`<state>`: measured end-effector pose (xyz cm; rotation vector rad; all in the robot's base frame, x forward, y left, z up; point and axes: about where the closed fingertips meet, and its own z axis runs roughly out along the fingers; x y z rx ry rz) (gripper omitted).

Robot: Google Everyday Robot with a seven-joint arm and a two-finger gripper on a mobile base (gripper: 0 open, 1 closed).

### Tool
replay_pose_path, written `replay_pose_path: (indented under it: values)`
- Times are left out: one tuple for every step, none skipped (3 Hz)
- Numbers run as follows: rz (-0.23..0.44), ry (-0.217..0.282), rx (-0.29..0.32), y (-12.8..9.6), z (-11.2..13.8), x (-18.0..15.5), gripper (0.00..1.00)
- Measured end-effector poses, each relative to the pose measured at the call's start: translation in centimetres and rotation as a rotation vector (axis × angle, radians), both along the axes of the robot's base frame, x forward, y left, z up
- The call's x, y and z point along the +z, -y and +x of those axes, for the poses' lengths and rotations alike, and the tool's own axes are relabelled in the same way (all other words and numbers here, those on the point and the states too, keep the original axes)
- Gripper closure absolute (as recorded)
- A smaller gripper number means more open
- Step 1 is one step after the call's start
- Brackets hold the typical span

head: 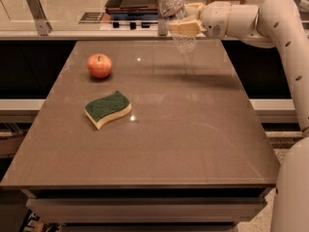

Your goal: Place water bottle upright

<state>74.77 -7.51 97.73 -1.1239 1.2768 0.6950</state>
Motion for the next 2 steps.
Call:
replay_pose_path:
  values:
    - [0.051, -0.006, 0.019, 0.11, -0.15, -0.51, 1.00]
    - [0.077, -0.016, 0.023, 0.33, -0.28, -1.03, 1.00]
